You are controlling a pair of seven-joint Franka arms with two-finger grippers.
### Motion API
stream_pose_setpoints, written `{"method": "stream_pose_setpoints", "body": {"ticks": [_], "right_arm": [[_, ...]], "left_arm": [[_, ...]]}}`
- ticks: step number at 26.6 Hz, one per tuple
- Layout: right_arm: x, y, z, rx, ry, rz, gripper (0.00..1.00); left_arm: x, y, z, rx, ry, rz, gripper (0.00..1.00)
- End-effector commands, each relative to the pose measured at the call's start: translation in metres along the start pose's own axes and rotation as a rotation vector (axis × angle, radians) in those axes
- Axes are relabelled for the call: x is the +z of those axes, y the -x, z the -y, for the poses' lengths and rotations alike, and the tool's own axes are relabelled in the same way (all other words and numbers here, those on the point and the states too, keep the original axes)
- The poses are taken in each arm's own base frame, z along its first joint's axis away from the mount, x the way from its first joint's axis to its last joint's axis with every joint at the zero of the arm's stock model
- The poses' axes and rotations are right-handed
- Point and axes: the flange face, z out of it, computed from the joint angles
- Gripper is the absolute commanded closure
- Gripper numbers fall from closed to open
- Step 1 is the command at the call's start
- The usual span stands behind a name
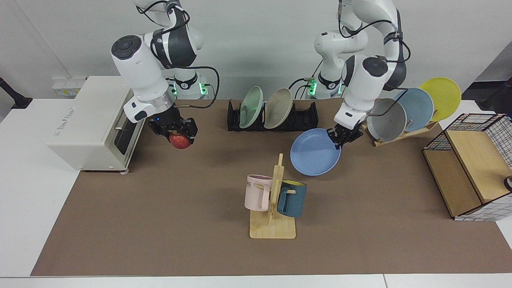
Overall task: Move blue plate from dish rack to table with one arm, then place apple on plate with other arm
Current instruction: 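Carry the blue plate to the table center while the right gripper lifts the apple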
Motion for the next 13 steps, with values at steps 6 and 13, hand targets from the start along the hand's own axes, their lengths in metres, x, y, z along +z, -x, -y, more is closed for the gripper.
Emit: {"method": "stream_pose_setpoints", "body": {"ticks": [6,13], "right_arm": [[-0.025,0.020,0.047,0.116,-0.029,-0.019,1.00],[-0.024,0.033,0.063,0.186,-0.059,0.008,1.00]], "left_arm": [[0.062,-0.006,-0.066,-0.165,0.224,0.027,1.00],[0.073,0.007,-0.093,-0.122,0.256,0.033,1.00]]}}
